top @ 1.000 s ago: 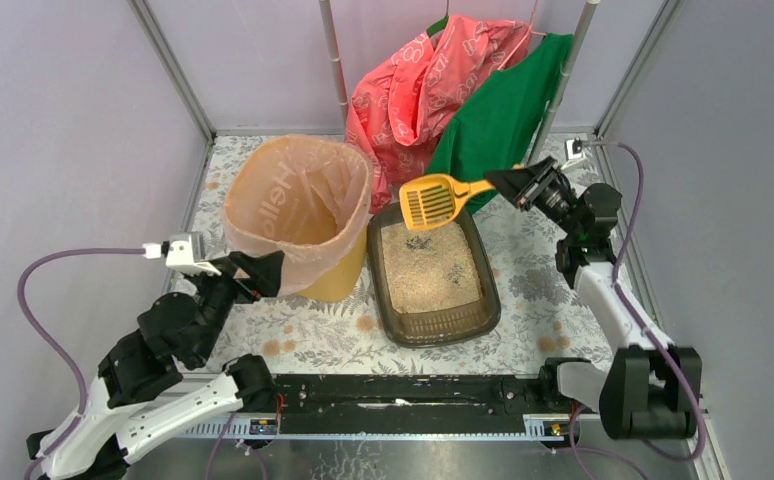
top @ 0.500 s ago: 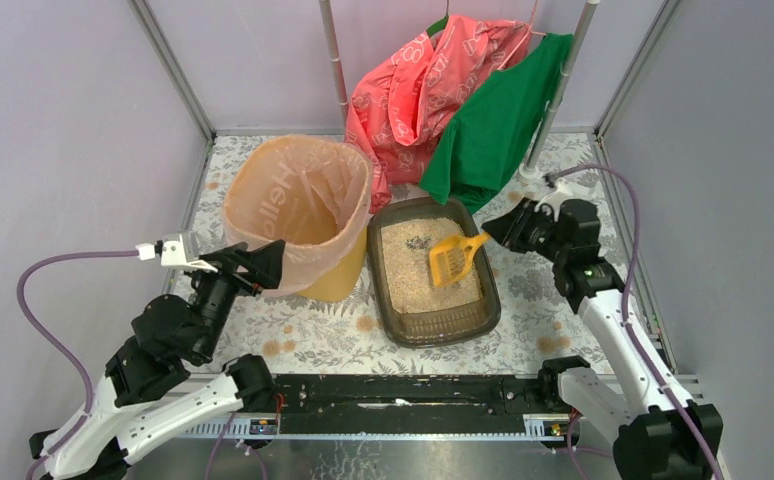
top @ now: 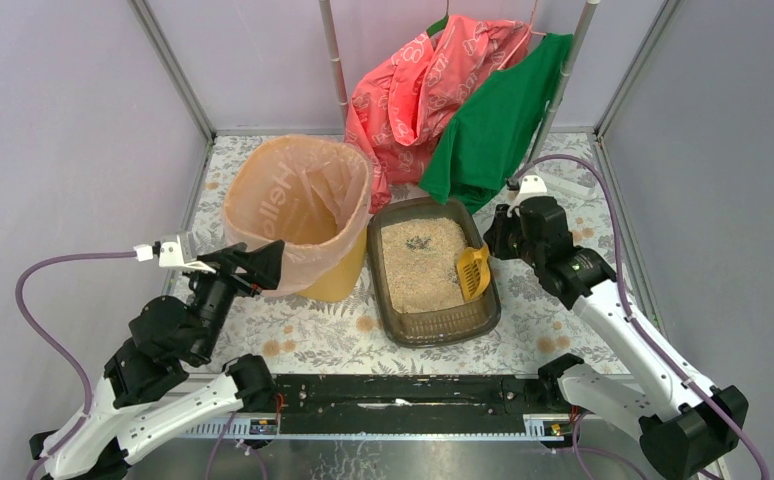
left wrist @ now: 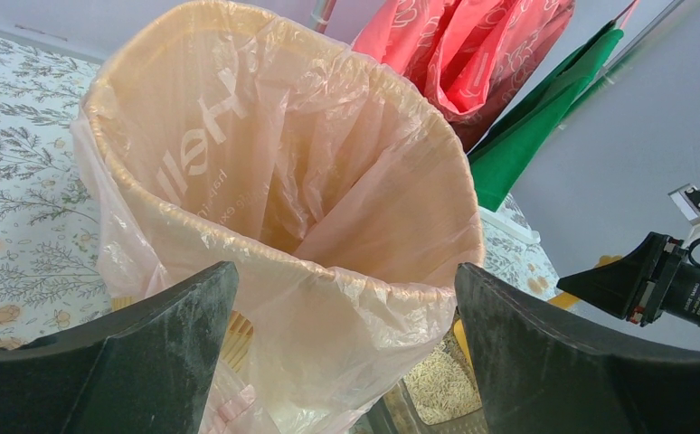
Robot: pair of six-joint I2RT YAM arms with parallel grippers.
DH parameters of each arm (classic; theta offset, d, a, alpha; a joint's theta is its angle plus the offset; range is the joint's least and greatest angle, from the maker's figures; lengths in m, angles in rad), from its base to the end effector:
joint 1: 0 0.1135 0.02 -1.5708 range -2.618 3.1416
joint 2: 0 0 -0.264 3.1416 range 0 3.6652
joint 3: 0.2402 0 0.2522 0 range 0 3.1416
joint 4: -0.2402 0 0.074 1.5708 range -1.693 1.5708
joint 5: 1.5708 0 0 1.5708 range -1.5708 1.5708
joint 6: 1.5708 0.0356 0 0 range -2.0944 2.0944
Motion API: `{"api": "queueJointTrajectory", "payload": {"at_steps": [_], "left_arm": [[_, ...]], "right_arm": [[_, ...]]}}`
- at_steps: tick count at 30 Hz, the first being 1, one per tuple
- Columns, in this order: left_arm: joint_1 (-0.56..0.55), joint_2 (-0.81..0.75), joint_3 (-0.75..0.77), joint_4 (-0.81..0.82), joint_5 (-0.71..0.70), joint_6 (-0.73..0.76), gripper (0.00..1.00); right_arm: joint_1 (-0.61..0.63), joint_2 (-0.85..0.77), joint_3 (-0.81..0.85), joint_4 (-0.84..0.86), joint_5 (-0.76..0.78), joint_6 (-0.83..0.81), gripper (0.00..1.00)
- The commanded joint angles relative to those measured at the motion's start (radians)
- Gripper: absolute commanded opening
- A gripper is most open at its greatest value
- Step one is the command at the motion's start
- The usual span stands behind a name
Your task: Clean the litter box
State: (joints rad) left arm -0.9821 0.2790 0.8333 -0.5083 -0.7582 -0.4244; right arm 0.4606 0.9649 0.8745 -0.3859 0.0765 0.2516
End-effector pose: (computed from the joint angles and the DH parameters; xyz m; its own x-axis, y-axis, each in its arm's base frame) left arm 0.0440 -0.0219 0.3707 -0.0683 -0.4361 -0.8973 0.2132 0.8722 -0.4401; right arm 0.1950 0.0937 0.3179 -0.4930 0.0325 -0.8694 -0.2680 0.9450 0.1873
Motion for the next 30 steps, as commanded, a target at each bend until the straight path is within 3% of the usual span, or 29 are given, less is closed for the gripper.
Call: {"api": "queueJointTrajectory", "payload": {"at_steps": [1, 13, 23, 30], "left_arm": [[-0.007, -0.014, 0.016, 0.038, 0.007, -0.002, 0.99], [-0.008, -0.002, 0.015, 0.034, 0.008, -0.005, 0.99], [-0.007, 0.011, 0.011, 0.044, 0.02, -0.009, 0.99], [-0.007, 0.012, 0.016, 0.034, 0.019, -0.01, 0.99]], "right_arm": [[0.007, 0.003, 0.045, -0.057, 0.129, -0.09, 0.0], [0.007, 0.009, -0.275, 0.294, -0.284, 0.214, 0.0], [0.006, 0.061, -0.418, 0.583, -0.419, 0.385, 0.0], [0.007, 0.182, -0.51, 0.826, -0.484, 0.507, 0.0]]}}
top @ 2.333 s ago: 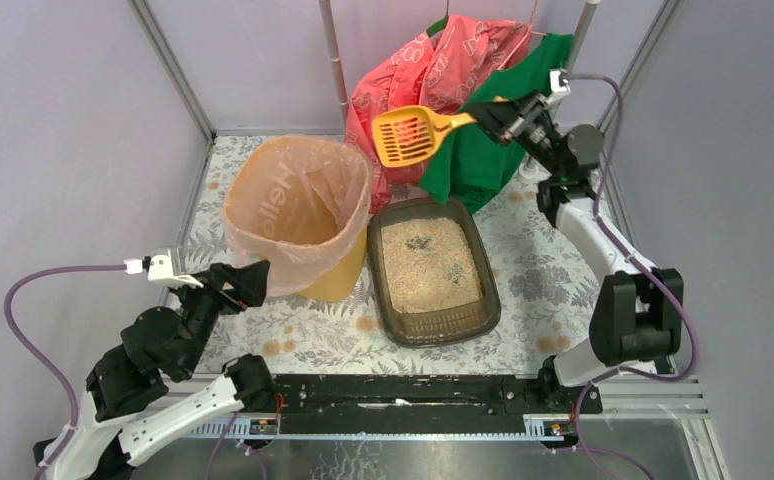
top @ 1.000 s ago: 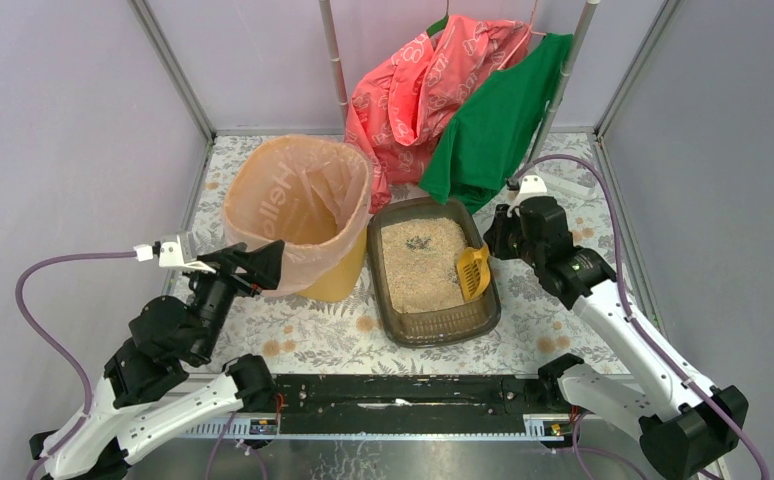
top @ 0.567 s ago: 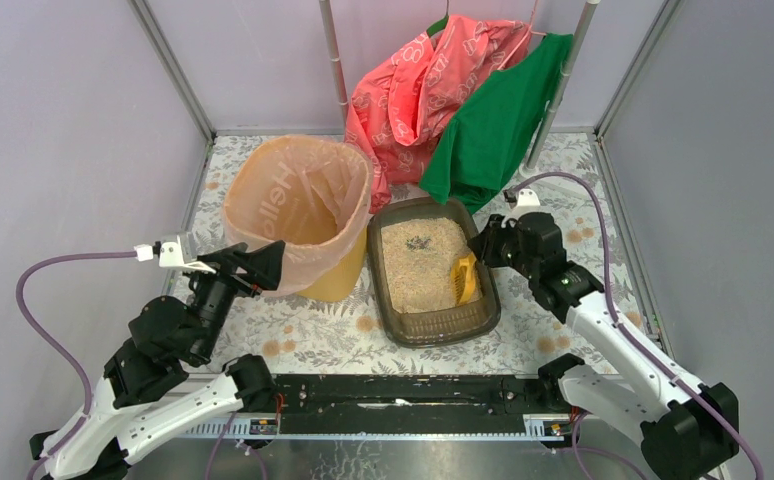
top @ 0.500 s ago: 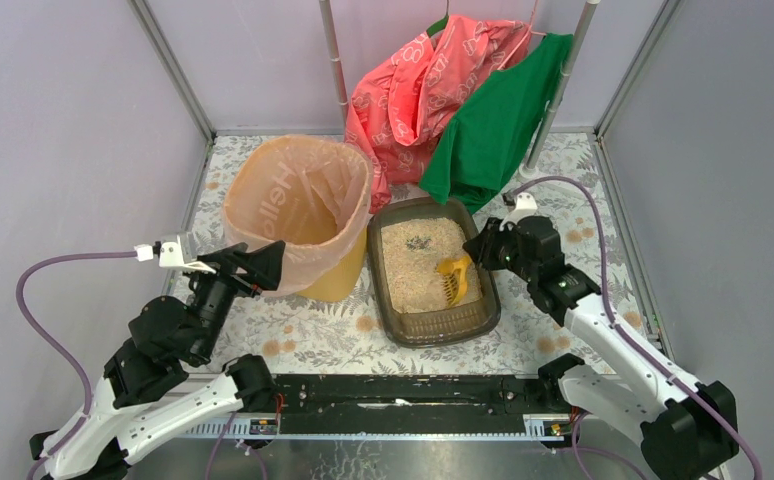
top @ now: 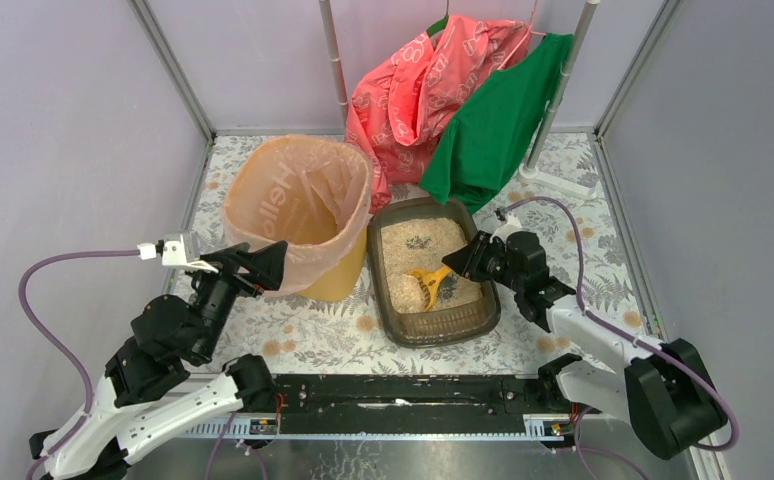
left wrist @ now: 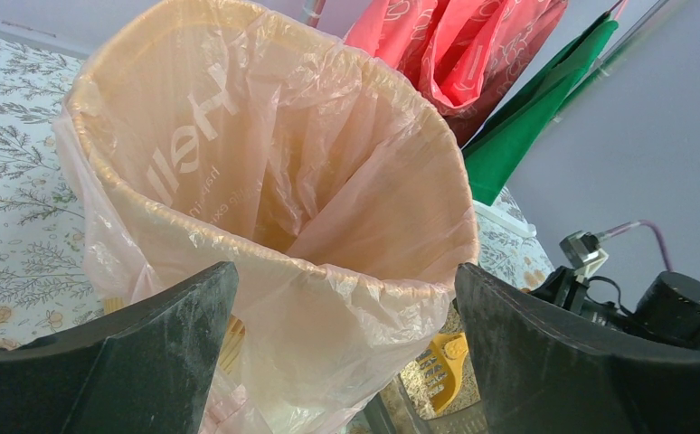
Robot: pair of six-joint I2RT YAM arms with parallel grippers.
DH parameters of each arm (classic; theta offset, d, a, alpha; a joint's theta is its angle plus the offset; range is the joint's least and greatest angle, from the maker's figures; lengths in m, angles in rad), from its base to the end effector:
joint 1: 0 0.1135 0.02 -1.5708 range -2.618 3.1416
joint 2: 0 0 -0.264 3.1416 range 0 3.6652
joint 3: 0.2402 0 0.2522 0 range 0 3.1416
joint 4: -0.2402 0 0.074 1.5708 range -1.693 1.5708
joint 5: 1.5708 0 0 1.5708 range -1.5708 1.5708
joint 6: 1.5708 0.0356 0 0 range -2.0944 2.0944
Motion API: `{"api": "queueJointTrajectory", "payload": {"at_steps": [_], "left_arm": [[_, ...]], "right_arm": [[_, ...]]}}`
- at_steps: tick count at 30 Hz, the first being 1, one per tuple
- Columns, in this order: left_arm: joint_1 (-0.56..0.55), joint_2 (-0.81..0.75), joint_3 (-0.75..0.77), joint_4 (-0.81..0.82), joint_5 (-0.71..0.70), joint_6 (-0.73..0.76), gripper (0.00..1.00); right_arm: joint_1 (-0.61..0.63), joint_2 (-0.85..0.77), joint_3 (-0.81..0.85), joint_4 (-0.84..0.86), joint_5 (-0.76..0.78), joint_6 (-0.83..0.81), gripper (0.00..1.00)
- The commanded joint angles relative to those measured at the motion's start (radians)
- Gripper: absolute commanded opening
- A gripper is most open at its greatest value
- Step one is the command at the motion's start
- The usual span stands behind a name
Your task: Clean the litter box
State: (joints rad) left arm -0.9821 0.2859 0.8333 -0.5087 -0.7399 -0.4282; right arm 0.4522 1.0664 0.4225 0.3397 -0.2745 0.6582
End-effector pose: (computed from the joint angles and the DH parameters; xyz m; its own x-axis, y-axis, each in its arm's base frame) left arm 0.0449 -0.0240 0.3706 -0.0802 -0.4322 -0.8982 0.2274 0.8694 -0.4386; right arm 0.2005 0.1081 0.2131 -0.6127 0.3570 -0.7051 -0.3519 0.6756 0.6478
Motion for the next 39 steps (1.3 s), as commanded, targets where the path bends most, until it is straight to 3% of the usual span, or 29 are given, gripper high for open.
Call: {"api": "queueJointTrajectory", "payload": {"at_steps": [1, 8, 14, 23, 39], "left_arm": [[-0.008, 0.005, 0.017, 0.034, 0.001, -0.006, 0.99], [-0.007, 0.005, 0.022, 0.029, 0.001, -0.008, 0.99], [-0.007, 0.001, 0.024, 0.024, 0.001, -0.01, 0.99], [-0.007, -0.013, 0.017, 0.023, 0.002, -0.014, 0.99], [-0.007, -0.016, 0.024, 0.007, -0.016, -0.005, 0.99]], "right_arm": [[0.016, 0.106, -0.069, 0.143, -0.145, 0.118, 0.0], [0.016, 0.239, -0.129, 0.386, -0.198, 0.248, 0.0], [-0.003, 0.172, -0.085, 0.262, -0.18, 0.21, 0.0], [-0.136, 0.106, -0.071, 0.214, -0.277, 0.214, 0.0], [-0.262, 0.223, -0.078, 0.456, -0.424, 0.372, 0.0]]}}
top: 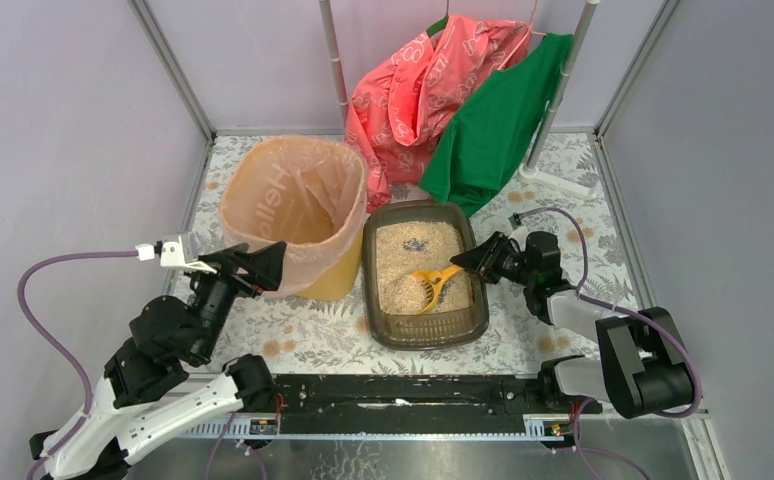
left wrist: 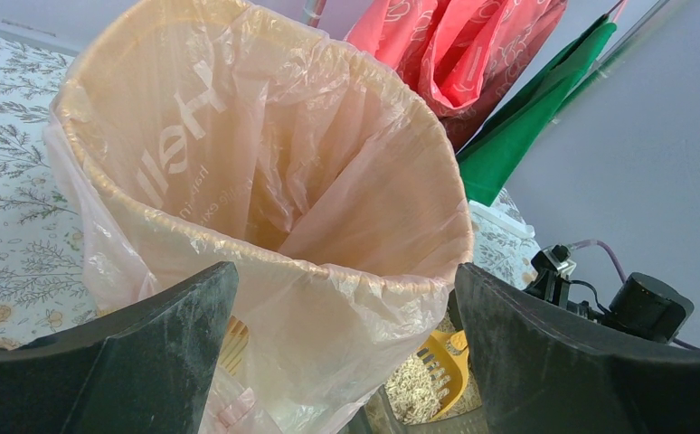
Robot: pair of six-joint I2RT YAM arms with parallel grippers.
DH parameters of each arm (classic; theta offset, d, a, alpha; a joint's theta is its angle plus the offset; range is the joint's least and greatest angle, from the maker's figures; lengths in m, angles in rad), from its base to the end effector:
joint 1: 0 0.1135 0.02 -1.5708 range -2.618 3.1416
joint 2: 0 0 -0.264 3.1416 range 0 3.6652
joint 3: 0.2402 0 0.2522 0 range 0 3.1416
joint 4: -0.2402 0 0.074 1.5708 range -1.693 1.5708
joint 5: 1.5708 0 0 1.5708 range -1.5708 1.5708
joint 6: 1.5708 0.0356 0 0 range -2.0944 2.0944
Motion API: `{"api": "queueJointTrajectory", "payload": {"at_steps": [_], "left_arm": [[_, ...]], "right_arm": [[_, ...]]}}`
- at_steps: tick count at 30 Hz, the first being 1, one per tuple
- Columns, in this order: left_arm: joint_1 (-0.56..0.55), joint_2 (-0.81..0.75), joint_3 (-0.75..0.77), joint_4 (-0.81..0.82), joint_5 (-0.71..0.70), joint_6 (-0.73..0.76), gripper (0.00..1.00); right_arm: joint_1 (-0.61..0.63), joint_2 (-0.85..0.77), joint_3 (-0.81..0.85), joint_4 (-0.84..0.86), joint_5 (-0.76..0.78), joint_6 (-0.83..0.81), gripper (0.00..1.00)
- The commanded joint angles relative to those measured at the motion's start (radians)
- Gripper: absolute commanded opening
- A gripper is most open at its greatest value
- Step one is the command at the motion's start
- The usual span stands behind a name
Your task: Clean the litter box
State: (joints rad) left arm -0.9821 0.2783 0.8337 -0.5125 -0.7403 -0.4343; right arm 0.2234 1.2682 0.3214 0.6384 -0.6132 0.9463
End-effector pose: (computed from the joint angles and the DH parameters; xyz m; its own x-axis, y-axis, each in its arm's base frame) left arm 0.0438 -0.0223 0.3705 -0.0793 -0.4407 -0.8942 0.2276 0.8653 -0.4466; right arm 0.2211 0.0712 0.1705 -0.7538 0.5091 -0.4154 -0.1784 0.4498 0.8751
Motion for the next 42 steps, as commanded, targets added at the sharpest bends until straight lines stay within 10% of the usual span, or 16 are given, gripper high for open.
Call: {"api": "queueJointTrajectory", "payload": {"at_steps": [1, 42], "left_arm": [[-0.007, -0.008, 0.025, 0.01, -0.016, 0.002, 0.99], [-0.008, 0.083, 0.062, 0.053, 0.032, -0.013, 0.99]], "right_arm": [[-0.041, 0.031, 0.026, 0.176, -0.093, 0.095, 0.0], [-0.295, 0.066, -0.083, 0.498, -0.271, 0.222, 0.0]]}}
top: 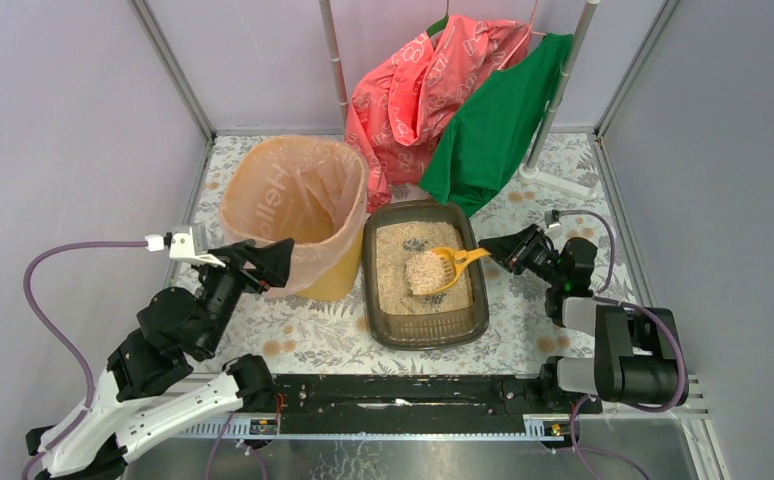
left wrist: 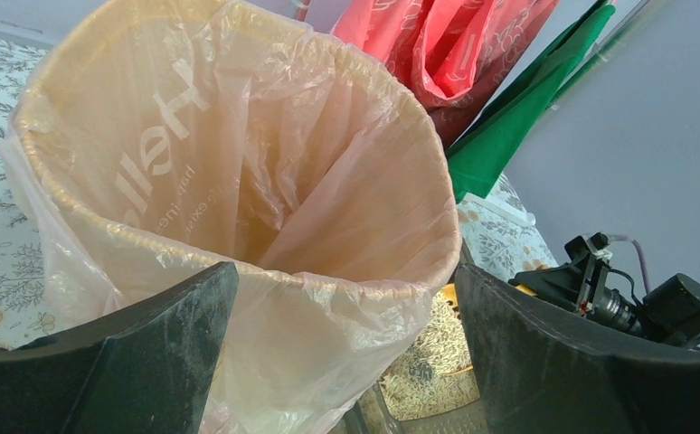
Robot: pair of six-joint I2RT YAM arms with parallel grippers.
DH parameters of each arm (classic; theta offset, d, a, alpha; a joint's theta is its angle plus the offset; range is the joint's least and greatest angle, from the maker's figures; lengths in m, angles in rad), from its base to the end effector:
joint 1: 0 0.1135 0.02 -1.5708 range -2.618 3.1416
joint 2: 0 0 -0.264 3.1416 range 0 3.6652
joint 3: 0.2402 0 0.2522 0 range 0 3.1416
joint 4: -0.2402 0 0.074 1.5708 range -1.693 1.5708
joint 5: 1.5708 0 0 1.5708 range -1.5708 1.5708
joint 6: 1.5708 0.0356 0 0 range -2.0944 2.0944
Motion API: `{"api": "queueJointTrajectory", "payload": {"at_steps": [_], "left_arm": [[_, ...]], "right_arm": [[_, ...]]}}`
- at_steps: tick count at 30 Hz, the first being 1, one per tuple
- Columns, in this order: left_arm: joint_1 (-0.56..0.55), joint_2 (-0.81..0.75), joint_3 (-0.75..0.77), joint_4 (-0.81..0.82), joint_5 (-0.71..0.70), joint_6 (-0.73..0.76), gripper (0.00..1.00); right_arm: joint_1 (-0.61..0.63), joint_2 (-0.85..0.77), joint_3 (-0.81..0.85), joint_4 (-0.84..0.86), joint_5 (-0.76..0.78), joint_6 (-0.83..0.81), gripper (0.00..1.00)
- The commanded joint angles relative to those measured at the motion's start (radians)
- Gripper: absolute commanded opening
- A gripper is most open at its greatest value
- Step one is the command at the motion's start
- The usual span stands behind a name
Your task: Clean the litter box
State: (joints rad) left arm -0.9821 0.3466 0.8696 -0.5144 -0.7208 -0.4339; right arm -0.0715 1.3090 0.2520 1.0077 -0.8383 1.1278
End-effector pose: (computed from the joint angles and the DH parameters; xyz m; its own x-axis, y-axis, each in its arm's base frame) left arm 0.0499 -0.0324 0.3784 -0.1043 -0.4126 -0.9049 0.2364 0.8735 -0.4255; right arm 0.2233 0.0105 0.1798 -0.6471 0.6521 -0.3950 -0.2526 0.3055 0.9181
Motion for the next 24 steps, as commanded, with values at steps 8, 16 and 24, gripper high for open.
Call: {"api": "queueJointTrajectory", "payload": {"at_steps": [8, 16, 24], "left_arm": [[-0.007, 0.03, 0.044, 0.055, 0.018, -0.01, 0.99], [-0.008, 0.04, 0.059, 0.053, 0.022, -0.023, 0.99], [-0.007, 0.053, 0.07, 0.055, 0.029, -0.027, 0.99]], "right_arm": [[-0.049, 0.107, -0.063, 0.386, -0.065, 0.176, 0.0], [0.001, 0.224, -0.074, 0.573, -0.06, 0.231, 0.0], [-0.003, 0.313, -0.089, 0.699, -0.036, 0.278, 0.0]]}}
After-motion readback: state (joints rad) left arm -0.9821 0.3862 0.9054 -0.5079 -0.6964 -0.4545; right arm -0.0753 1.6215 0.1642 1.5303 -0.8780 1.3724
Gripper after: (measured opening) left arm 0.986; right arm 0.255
